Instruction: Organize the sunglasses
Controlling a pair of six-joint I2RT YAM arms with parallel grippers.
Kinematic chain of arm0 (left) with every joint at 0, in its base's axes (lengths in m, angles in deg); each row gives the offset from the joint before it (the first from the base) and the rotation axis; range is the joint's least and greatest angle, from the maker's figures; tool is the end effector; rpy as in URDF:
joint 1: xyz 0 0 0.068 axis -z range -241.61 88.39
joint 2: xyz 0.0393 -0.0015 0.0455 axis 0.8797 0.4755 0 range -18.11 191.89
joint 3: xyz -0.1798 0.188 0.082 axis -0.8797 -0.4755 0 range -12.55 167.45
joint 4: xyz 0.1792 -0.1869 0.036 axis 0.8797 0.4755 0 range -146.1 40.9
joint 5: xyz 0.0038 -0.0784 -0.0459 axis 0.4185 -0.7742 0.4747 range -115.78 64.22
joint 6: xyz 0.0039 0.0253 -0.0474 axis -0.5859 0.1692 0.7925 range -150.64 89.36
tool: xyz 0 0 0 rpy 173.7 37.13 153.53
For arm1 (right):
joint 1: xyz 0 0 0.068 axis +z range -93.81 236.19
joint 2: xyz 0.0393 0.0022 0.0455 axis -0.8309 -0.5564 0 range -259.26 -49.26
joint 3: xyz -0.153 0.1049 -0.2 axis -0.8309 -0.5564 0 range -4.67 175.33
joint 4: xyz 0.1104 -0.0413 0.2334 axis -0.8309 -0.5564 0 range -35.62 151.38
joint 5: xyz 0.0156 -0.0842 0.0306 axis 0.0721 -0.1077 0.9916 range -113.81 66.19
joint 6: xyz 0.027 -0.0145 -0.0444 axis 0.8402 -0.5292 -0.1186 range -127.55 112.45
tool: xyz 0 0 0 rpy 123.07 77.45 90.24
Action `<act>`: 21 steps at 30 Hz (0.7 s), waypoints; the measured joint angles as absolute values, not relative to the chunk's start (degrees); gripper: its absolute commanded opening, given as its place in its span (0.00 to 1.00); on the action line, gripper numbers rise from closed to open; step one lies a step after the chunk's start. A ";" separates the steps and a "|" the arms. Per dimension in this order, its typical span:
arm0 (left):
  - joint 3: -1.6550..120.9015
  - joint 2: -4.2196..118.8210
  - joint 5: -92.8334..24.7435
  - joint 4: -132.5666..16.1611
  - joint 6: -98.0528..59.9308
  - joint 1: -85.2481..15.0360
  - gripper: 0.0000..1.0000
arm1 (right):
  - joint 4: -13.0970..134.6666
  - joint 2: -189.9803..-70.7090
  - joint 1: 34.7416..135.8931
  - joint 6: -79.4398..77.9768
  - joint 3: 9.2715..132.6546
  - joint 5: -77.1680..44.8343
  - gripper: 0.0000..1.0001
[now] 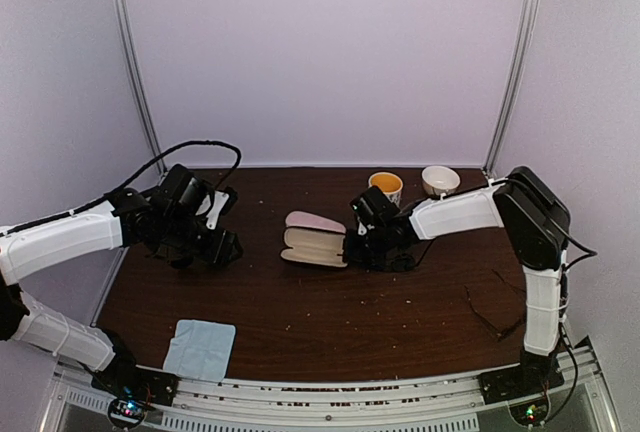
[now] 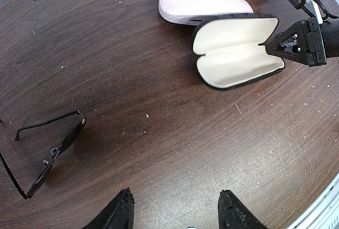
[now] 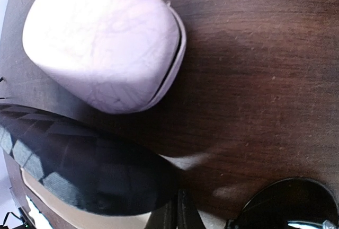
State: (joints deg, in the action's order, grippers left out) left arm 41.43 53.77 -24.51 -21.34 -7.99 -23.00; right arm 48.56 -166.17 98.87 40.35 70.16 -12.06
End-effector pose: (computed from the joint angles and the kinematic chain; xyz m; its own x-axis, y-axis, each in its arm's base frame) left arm 0.2004 -0.1591 0.2591 -0.8095 0.1537 -0.5667 0.3267 0.9198 -0.2172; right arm 0.3070 0.2929 0.1402 -0.9595 0.1033 -0.2620 -0.0565 0.8408 0.5384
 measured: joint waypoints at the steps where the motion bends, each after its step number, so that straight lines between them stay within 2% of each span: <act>1: 41.43 53.77 -24.53 -21.34 -7.99 -23.00 0.57 | 49.39 -166.03 98.87 40.33 69.52 -12.69 0.00; 12: 41.41 54.36 -24.75 -21.34 -7.99 -23.00 0.57 | 52.39 -164.24 99.17 38.89 68.76 -23.99 0.00; 21: 41.43 54.58 -24.96 -21.34 -8.01 -23.00 0.57 | 55.01 -165.36 99.85 38.63 68.98 -26.31 0.02</act>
